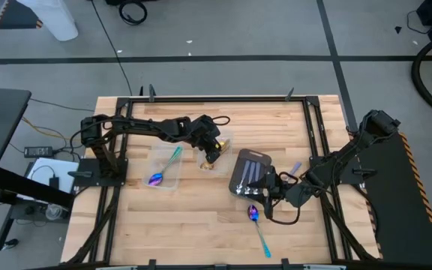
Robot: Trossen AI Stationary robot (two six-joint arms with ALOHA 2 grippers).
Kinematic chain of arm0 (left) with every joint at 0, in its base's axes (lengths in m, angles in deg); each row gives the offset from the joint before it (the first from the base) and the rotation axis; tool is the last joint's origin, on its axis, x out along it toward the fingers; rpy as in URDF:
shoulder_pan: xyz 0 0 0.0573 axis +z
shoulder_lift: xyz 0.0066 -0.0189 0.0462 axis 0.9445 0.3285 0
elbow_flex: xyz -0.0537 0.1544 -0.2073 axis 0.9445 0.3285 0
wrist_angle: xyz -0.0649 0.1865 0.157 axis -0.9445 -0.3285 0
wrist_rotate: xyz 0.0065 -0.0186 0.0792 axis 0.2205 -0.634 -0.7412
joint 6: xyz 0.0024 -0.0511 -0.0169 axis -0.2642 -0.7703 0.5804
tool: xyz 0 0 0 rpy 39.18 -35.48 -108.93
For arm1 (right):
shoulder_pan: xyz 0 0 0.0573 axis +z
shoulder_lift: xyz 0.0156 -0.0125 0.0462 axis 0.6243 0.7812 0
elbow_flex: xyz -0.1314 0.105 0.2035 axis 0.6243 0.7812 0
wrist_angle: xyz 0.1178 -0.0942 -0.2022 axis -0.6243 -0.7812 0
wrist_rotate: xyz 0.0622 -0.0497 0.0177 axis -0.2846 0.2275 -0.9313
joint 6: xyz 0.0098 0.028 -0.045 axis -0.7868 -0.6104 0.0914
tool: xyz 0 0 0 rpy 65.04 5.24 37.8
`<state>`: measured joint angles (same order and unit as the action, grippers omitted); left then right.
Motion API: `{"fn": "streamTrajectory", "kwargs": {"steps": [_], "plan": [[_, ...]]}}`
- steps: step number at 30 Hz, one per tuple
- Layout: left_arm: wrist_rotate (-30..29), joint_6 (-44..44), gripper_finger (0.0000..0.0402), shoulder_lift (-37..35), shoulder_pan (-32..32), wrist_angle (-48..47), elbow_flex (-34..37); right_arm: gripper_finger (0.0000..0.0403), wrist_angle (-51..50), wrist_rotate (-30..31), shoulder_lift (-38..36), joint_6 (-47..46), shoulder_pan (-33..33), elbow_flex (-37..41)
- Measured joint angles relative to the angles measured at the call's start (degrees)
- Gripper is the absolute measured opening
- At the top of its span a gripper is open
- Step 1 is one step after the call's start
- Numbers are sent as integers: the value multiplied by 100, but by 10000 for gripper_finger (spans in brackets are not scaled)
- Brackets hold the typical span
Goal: Sort silverware by color (type)
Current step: Put the gold spoon into the right transparent bin, then adjust the black bin
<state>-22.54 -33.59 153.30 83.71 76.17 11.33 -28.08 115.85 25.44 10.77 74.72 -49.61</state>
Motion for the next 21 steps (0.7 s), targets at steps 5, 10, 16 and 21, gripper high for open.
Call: {"fn": "streamTrajectory", "kwargs": {"steps": [5, 10, 16, 21], "plan": [[-33, 2, 161, -26, 7, 53, 2, 185, -48, 0, 0, -11, -1, 0], [-39, 8, 175, -87, -85, 379, 2, 185, -196, 0, 0, -48, 1, 0], [-6, 222, 176, -97, -422, 1171, 2, 185, -587, -101, 0, -280, -1, 0], [0, 768, 176, -119, -885, 1778, 2, 185, -849, -328, -200, -293, 55, 0]]}}
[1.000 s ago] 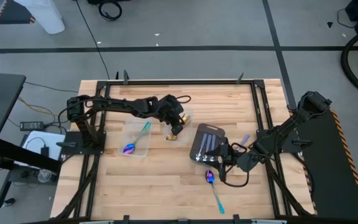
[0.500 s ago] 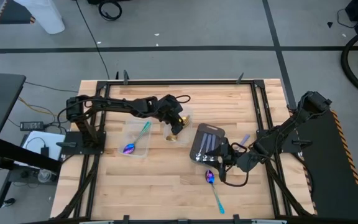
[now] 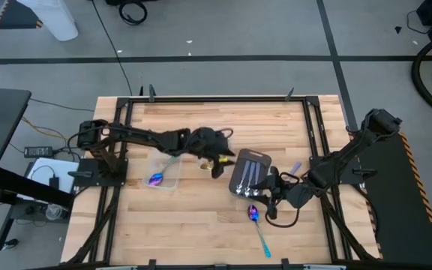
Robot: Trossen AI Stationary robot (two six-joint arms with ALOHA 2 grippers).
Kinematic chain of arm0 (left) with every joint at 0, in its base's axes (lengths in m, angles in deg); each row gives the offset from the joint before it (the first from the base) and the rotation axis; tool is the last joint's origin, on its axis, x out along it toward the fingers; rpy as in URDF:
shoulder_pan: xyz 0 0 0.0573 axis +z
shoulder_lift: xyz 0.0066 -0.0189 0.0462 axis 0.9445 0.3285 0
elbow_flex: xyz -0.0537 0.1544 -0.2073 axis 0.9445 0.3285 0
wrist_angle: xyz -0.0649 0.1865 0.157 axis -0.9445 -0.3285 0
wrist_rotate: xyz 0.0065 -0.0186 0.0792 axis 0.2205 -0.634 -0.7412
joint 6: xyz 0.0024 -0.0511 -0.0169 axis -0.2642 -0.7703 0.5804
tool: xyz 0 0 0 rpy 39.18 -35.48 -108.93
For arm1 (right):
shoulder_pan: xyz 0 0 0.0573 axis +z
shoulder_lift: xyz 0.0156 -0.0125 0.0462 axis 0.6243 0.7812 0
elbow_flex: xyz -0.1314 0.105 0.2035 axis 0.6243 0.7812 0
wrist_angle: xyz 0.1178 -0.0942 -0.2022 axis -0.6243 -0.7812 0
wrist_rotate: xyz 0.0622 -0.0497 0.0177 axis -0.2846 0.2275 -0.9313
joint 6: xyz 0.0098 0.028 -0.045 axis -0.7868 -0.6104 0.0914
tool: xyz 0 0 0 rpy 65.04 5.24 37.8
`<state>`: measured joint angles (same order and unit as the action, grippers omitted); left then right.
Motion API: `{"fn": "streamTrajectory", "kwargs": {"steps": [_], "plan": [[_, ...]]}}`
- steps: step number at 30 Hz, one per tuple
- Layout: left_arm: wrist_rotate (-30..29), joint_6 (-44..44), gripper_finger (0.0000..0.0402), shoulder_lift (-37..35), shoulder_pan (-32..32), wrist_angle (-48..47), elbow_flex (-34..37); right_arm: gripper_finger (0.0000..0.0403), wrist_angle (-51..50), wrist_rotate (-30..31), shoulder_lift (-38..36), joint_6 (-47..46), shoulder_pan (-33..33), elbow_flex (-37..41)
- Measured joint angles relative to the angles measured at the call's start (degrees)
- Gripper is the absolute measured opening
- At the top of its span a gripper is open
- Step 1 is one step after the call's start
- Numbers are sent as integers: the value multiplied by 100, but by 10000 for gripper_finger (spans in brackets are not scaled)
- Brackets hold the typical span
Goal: Sort silverware by color (type)
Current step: Adjust the black bin
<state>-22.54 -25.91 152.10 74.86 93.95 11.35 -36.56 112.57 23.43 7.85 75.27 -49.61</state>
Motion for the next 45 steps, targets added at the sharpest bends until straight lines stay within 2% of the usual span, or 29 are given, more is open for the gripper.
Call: {"fn": "streamTrajectory", "kwargs": {"steps": [9, 13, 20, 27, 33, 40, 45], "plan": [[5, -20, 176, -3, -781, 227, 0, 185, -671, -277, -423, -108, 16, -2], [-238, -222, 176, -3, -1076, 231, -1, 185, -741, -565, -453, -107, 3, -2], [-583, -810, 176, -3, -1516, 213, 0, 185, -1184, -703, -453, -105, -2, -16], [-915, -1270, 176, -3, -1960, 77, 0, 185, -2842, -591, -453, -95, 2, -790], [-1475, -1680, 176, -3, -2265, -443, -1, 185, -3552, -597, -453, 46, 2, -1058], [-1873, -2114, 176, -1, -2539, -704, 0, 185, -4629, -923, -453, -250, -5, -1259], [-1919, -2287, 176, -1, -2590, -693, 0, 185, -5468, -1252, -453, -729, -76, -1386]]}}
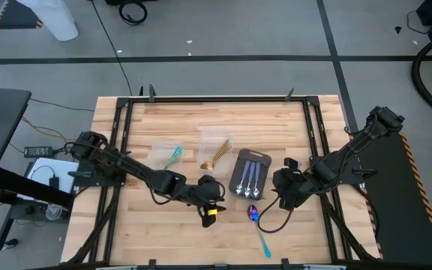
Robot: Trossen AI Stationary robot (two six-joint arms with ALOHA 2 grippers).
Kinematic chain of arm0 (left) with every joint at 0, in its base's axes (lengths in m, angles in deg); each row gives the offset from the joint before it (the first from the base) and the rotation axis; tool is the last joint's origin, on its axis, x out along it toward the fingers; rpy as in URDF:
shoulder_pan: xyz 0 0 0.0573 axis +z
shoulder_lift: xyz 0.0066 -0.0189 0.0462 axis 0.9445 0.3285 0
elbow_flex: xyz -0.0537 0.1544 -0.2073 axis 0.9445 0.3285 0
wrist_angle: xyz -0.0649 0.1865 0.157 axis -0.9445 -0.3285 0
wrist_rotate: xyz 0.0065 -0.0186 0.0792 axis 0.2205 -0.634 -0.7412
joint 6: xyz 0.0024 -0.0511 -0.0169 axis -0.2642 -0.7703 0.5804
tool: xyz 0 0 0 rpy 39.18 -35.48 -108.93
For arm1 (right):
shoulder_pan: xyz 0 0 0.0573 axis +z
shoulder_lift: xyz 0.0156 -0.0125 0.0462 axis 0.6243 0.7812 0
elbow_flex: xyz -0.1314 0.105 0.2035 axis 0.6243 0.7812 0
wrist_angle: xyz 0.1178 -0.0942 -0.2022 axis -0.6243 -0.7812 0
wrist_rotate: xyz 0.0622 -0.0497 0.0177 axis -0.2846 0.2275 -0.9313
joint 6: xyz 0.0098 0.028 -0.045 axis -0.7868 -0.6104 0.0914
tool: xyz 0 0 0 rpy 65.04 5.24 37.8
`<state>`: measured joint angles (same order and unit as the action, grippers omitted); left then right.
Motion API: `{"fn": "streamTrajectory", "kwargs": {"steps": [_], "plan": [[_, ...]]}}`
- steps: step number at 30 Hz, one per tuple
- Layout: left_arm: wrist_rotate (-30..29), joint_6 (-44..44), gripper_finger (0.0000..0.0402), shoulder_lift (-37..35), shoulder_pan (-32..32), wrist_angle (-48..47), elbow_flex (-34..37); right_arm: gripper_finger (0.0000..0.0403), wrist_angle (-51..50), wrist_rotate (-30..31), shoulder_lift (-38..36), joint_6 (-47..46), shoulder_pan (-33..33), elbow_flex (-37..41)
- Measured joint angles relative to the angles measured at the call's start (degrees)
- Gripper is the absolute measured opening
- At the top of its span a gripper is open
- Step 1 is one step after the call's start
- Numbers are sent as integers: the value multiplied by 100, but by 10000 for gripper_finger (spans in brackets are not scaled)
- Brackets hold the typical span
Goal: Sort silverware by color (type)
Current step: Adjust the black bin
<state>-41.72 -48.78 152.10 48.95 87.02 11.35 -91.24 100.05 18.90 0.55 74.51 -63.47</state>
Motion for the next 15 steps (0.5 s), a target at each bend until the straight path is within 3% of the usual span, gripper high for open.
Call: {"fn": "streamTrajectory", "kwargs": {"steps": [5, 15], "plan": [[129, 171, 176, 0, 5, 151, 0, 185, -328, -222, 2, -319, -46, 0], [169, 1723, 176, 0, 40, 850, 0, 185, -597, -429, 2, -1172, 72, 30]]}}
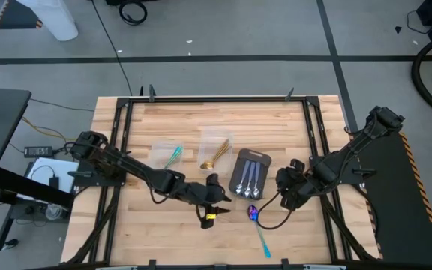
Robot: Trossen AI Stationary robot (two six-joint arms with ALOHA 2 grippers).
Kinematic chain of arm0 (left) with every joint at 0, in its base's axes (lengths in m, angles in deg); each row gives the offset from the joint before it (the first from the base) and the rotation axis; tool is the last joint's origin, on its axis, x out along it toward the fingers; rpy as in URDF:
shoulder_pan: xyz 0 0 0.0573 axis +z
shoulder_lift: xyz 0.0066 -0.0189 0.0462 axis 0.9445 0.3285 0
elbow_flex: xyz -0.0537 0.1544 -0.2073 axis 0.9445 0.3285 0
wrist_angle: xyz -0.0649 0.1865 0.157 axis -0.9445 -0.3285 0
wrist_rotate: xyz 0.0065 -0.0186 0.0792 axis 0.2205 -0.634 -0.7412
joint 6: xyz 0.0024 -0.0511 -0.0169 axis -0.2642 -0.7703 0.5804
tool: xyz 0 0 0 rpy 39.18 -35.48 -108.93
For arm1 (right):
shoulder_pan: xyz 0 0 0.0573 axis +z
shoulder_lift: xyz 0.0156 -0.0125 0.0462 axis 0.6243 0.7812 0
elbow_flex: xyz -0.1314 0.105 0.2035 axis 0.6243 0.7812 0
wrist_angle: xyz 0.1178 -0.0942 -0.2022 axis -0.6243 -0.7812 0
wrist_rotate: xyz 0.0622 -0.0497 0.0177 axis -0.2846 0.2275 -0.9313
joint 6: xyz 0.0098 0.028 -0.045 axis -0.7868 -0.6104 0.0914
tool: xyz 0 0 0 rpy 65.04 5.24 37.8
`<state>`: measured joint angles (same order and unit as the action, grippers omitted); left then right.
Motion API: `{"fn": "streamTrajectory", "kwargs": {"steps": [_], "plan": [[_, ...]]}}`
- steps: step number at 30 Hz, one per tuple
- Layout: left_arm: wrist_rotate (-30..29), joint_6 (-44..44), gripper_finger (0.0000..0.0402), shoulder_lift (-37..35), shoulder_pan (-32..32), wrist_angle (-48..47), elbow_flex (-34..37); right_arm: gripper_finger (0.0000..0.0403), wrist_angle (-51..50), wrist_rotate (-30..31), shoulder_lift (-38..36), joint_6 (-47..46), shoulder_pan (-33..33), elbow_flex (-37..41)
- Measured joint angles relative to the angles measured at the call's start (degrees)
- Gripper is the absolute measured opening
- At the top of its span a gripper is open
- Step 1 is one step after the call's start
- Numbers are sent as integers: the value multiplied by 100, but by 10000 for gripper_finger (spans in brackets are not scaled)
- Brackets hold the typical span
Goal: Sort silverware by color (type)
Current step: Adjust the black bin
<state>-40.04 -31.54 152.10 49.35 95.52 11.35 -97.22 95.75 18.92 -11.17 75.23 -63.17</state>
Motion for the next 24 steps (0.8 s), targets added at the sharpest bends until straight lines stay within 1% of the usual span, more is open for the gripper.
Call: {"fn": "streamTrajectory", "kwargs": {"steps": [7, 11, 14, 18, 21, 24], "plan": [[-2, 539, 176, 0, 143, 207, 0, 185, 5, -94, 2, -694, 104, 304], [-1, 816, 176, 0, 229, 354, 0, 185, 358, -56, 25, -936, 181, 449], [4, 902, 176, 2, 324, 437, 0, 185, 788, 191, 205, -898, 251, 455], [0, 913, 176, 15, 471, 521, -2, 185, 1287, 549, 537, -624, 263, 455], [0, 916, 176, 15, 567, 555, -2, 185, 1274, 998, 718, -599, 193, 455], [2, 916, 176, 15, 627, 637, -2, 185, 1102, 1288, 788, -574, 84, 457]]}}
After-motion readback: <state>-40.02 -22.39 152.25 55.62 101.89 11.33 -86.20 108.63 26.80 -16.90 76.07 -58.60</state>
